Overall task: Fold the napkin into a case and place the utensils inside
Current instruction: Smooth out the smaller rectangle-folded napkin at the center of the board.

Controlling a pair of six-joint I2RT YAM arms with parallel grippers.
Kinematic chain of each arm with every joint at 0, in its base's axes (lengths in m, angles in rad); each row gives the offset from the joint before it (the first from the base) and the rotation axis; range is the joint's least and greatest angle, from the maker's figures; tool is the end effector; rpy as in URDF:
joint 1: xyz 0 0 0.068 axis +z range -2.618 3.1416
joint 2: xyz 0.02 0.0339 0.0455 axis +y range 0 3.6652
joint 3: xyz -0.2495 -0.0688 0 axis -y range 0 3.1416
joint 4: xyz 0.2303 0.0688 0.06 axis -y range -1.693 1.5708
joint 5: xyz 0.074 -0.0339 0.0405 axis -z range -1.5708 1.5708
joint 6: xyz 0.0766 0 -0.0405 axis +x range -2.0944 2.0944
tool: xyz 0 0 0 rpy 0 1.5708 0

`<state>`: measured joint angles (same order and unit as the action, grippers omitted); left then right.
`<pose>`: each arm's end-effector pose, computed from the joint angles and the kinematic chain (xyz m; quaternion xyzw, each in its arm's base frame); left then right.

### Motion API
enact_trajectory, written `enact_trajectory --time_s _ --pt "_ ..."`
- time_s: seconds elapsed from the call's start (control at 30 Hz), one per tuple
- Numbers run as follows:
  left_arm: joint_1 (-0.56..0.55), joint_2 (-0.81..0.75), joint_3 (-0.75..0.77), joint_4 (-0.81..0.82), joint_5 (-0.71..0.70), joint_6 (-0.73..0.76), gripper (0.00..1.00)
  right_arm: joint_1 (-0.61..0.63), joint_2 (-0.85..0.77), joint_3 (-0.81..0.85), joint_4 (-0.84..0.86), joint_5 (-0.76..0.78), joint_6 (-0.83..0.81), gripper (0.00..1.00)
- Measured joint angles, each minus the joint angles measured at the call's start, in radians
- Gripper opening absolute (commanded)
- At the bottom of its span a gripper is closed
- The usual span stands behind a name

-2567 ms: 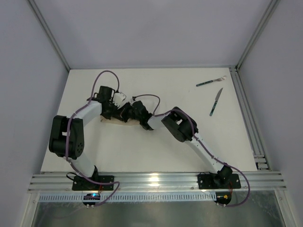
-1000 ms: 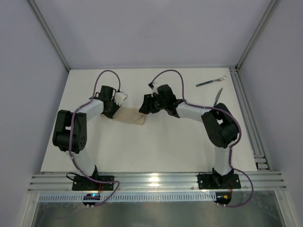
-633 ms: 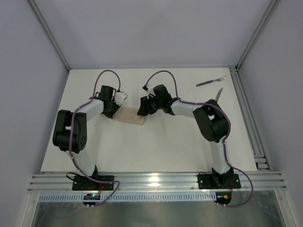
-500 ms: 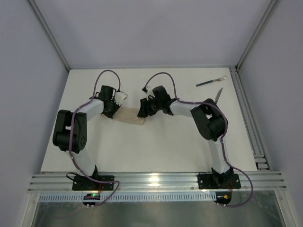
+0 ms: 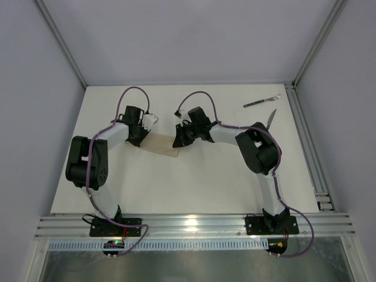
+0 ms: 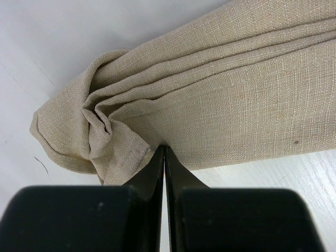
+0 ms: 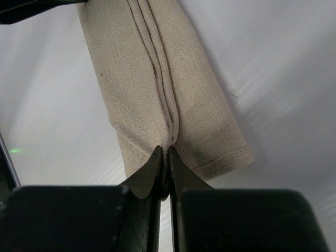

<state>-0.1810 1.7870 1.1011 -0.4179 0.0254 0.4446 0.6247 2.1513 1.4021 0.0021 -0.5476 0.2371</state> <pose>0.3513 -0.0663 0.1233 0.3021 0.9247 0.0182 0.2310 0.3568 0.3064 0.1145 -0.2761 0.8449 0.3861 0.2467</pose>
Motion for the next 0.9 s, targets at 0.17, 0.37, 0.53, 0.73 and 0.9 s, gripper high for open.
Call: enact_trajectory --time_s 0.17,0.37,0.53,0.73,0.9 --pt "0.0 0.0 0.0 0.0 -0.006 0.0 0.13 0.001 0.0 0.012 -0.016 -0.009 0.001 0.04" --pt "0.003 -0.006 0.0 0.006 -0.031 -0.001 0.28 0.0 0.0 0.057 -0.05 -0.01 0.002 0.04" --pt "0.009 -0.026 0.014 -0.056 0.04 -0.002 0.27 0.0 0.001 0.073 -0.062 -0.014 0.002 0.04" --pt "-0.008 -0.06 0.149 -0.192 0.254 0.003 0.35 0.0 0.023 0.084 -0.074 -0.021 0.0 0.04" --pt "-0.052 0.033 0.322 -0.202 0.312 -0.001 0.35 0.0 0.032 0.089 -0.079 -0.024 0.001 0.04"
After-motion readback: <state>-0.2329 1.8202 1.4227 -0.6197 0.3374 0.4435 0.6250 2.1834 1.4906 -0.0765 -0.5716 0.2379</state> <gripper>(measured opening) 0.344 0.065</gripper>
